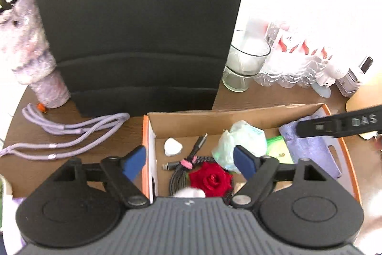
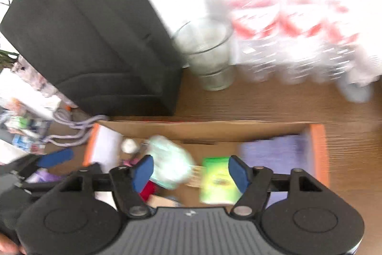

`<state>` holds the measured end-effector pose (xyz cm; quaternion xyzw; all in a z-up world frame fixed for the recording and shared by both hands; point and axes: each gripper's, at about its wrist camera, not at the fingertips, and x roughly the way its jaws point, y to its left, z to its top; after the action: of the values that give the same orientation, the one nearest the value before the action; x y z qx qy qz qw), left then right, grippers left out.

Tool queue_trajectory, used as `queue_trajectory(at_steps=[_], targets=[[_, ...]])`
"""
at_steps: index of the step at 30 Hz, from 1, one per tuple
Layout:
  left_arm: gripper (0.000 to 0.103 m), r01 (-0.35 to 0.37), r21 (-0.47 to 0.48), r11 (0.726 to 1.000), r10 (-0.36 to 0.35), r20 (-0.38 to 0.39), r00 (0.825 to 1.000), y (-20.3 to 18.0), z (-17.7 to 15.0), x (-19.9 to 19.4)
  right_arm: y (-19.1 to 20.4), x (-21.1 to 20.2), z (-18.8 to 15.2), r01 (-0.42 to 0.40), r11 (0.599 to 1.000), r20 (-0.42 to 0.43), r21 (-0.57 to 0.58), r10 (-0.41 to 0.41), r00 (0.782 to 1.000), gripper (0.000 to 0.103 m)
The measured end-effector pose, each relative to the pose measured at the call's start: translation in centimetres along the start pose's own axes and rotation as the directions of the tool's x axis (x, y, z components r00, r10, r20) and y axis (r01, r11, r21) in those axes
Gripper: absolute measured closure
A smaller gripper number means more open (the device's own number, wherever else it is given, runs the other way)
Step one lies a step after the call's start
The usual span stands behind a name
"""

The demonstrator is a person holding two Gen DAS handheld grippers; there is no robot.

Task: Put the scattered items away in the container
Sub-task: 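Carry the plastic bag and small cap into the box and open both tools, then grasp the large white bottle cap with the left tool while the right tool grasps a small clear packet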

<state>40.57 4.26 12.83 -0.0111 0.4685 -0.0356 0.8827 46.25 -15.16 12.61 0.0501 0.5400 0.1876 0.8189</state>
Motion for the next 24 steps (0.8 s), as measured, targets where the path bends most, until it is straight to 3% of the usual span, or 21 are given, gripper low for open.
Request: queue_trajectory(at_steps=[4, 6, 7, 8, 9, 10, 11, 12, 13, 14, 15, 18, 21, 24], targets=[[0.013, -0.017, -0.005, 1.000, 0.017, 0.030, 0.999, -1.3, -1.4, -2.1, -1.9, -3.3, -2.7, 0.074, 0.997, 0.020, 0.012, -0.074, 0.997, 0.027], [0.006, -0.066, -0.009, 0.998, 0.066, 0.107, 0.992, -2.0, -2.7, -3.6, -2.3, -4.7, -4.4, 0.086, 0.996, 0.060, 0.025, -0.087, 0.994, 0.026], [0.004, -0.093, -0.013, 0.996, 0.094, 0.182, 0.979, -2.5, -3.9, -4.7, -2.2, -5.6, -5.4, 0.085, 0.996, 0.105, 0.029, -0.088, 0.991, 0.026], [0.004, -0.113, -0.017, 0.993, 0.113, 0.295, 0.949, -3.0, -5.6, -6.0, -2.2, -6.6, -6.6, 0.078, 0.997, 0.172, 0.027, -0.081, 0.982, 0.025], [0.001, -0.123, -0.023, 0.992, 0.121, 0.421, 0.899, -3.5, -7.8, -7.2, -2.1, -7.5, -8.3, 0.067, 0.997, 0.270, 0.026, -0.072, 0.960, 0.024], [0.000, -0.119, -0.032, 0.992, 0.116, 0.548, 0.829, -3.8, -10.4, -8.2, -1.9, -8.2, -10.3, 0.063, 0.998, 0.390, 0.026, -0.069, 0.918, 0.016], [0.000, -0.102, -0.046, 0.994, 0.107, 0.650, 0.752, -4.1, -13.0, -8.8, -1.8, -8.7, -12.6, 0.070, 0.997, 0.510, 0.030, -0.076, 0.857, 0.010], [0.000, -0.086, -0.069, 0.994, 0.109, 0.705, 0.700, -4.3, -15.2, -9.1, -1.6, -8.7, -15.0, 0.084, 0.996, 0.606, 0.028, -0.084, 0.791, 0.010], [0.000, -0.073, -0.097, 0.993, 0.121, 0.721, 0.682, -4.5, -16.8, -9.1, -1.3, -8.4, -17.0, 0.101, 0.995, 0.666, 0.013, -0.084, 0.741, 0.010], [0.000, -0.057, -0.125, 0.991, 0.130, 0.719, 0.683, -4.6, -18.0, -9.1, -1.1, -7.8, -18.4, 0.123, 0.992, 0.695, -0.006, -0.084, 0.714, 0.010], [0.000, -0.040, -0.146, 0.988, 0.133, 0.713, 0.688, -4.6, -18.8, -9.1, -0.8, -7.3, -19.4, 0.151, 0.988, 0.707, -0.020, -0.093, 0.701, 0.010], [0.000, -0.035, -0.171, 0.985, 0.147, 0.706, 0.693, -4.6, -20.4, -9.6, -0.4, -7.0, -20.7, 0.213, 0.977, 0.714, -0.027, -0.131, 0.688, 0.010], [0.000, -0.081, -0.129, 0.988, 0.149, 0.702, 0.696, -4.8, -22.1, -10.6, -0.6, -8.2, -21.5, 0.176, 0.984, 0.713, 0.012, -0.132, 0.689, 0.010], [0.000, -0.054, -0.104, 0.993, 0.112, 0.697, 0.708, -4.6, -24.8, -11.9, -0.9, -9.2, -24.1, 0.120, 0.991, 0.689, 0.051, -0.122, 0.714, 0.010]])
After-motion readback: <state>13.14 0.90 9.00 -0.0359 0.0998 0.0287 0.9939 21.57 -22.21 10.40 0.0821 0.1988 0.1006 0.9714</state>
